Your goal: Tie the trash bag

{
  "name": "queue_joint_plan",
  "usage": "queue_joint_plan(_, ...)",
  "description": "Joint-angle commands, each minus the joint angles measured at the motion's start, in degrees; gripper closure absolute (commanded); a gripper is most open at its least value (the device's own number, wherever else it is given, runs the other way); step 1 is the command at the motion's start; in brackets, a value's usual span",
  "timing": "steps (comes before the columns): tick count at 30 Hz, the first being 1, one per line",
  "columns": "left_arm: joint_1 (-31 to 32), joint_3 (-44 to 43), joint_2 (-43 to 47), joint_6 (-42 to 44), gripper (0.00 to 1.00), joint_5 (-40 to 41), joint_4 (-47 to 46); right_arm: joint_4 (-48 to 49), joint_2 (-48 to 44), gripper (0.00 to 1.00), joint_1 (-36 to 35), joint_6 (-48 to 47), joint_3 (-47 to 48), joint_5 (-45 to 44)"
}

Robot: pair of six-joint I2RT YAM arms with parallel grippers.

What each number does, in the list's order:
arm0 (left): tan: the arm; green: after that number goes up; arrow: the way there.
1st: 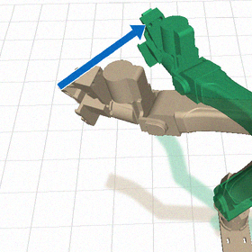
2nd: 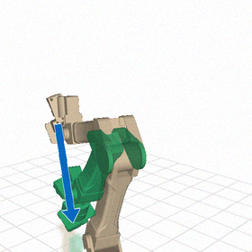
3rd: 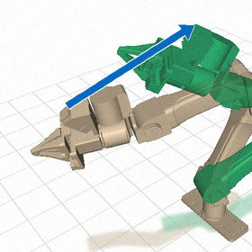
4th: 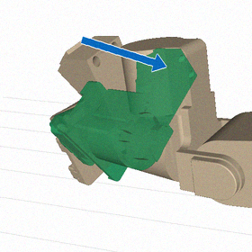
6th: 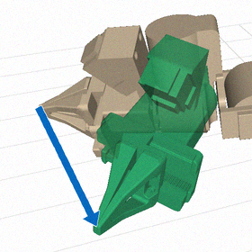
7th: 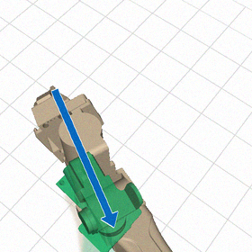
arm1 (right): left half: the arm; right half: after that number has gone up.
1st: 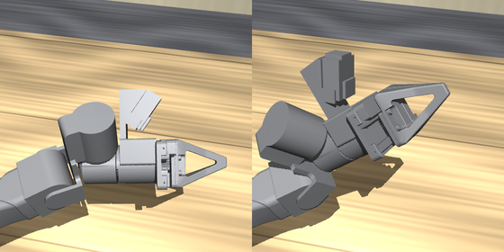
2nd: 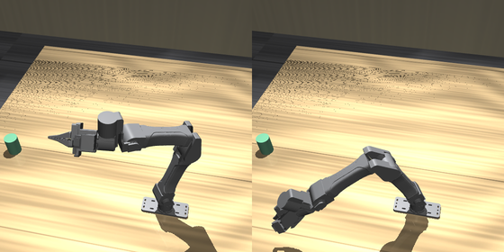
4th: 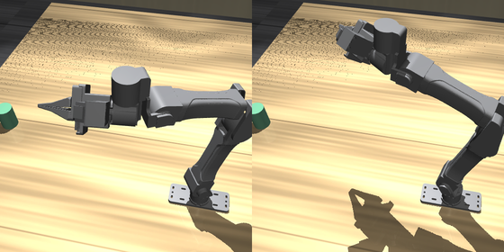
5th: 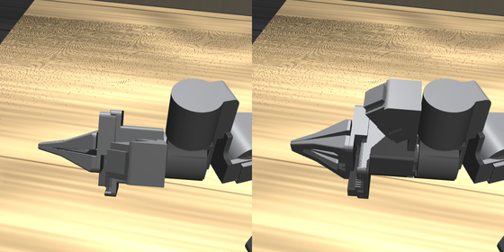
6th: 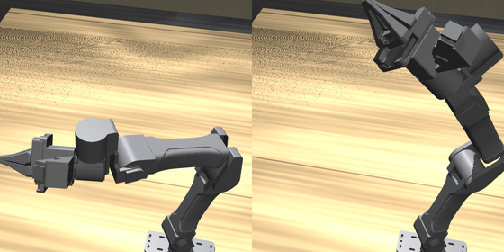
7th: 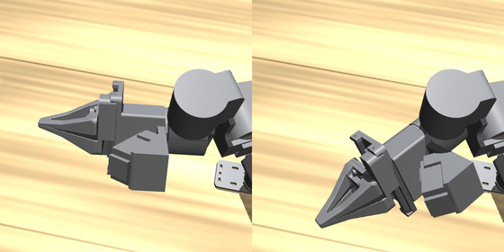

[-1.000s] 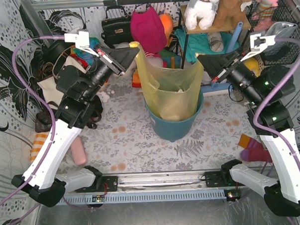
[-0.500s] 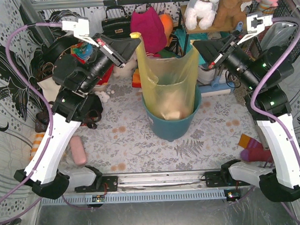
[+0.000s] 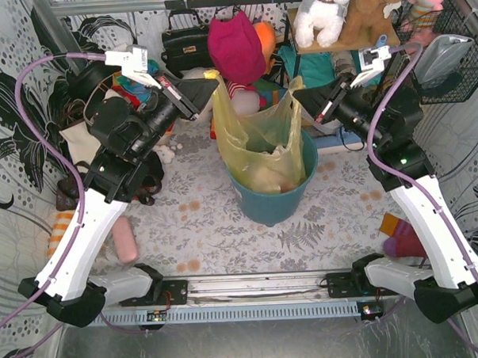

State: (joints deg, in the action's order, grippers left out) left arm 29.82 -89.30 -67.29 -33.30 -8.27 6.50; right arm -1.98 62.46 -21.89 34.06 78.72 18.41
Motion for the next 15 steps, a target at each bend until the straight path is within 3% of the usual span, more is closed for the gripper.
queue_joint_plan(1, -0.4, -5.3, -0.6, 1.9, 1.0, 0.0, -2.0, 3.3, 1.7, 1.0, 0.2, -0.1, 9.2, 1.4)
queue_joint_plan(6, -0.4, -9.8, -1.9, 1.7, 1.0, -2.2, -2.0, 4.2, 3.0, 1.0, 0.2, 0.5, 13.2, 2.4)
queue_joint_plan(15, -0.4, -0.6, 1.7, 1.7, 1.0, 1.6, -1.8, 6.1, -1.1, 1.0, 0.2, 2.7, -0.6, 0.6)
